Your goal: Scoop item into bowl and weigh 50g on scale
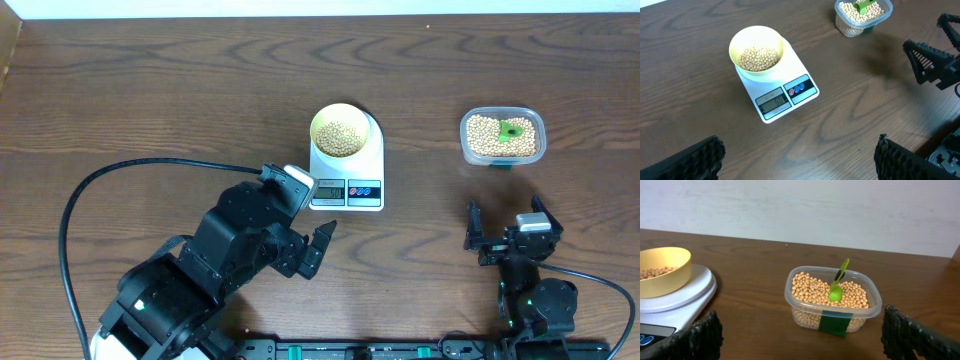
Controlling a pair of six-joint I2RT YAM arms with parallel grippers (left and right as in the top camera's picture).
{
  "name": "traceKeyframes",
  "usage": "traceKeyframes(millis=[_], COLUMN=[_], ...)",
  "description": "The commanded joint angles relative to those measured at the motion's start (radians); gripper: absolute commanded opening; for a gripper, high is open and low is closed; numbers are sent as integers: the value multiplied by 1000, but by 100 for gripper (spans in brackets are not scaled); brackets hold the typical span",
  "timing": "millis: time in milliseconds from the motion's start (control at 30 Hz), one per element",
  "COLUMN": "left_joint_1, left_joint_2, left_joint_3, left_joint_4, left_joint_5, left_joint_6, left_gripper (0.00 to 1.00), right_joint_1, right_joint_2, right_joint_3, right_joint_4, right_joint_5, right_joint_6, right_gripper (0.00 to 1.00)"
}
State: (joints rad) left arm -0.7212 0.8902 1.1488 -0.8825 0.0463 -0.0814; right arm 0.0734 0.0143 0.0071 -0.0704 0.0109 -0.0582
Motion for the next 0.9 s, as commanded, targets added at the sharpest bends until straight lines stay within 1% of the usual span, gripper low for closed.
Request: traceKeyframes(millis=[0,33,67,100,133,167,867], left_joint_1=[3,3,3,3,3,3,3], left_joint_2=[-2,-2,-2,-2,-2,-2,-2], left_joint_3=[7,7,7,7,7,7,7], left_joint_4=[1,1,1,0,0,1,1], left_joint_5=[-2,-2,-2,-2,-2,-2,-2], left_joint_6=[-2,-2,-2,-2,-2,-2,-2], left_gripper=[98,98,98,98,98,98,98], right_joint_1=[8,8,8,7,7,7,16], right_joint_2=[-9,-9,-9,-9,-9,-9,-3], right_joint_3=[-2,-2,-2,-2,-2,-1,-2], right_joint_4=[-5,-5,-6,-6,-7,-7,-6], right_joint_5=[-3,-3,-2,-2,6,9,-13], right_joint_6=[13,13,13,12,11,3,-10], right_gripper=[83,77,78,82,94,99,99])
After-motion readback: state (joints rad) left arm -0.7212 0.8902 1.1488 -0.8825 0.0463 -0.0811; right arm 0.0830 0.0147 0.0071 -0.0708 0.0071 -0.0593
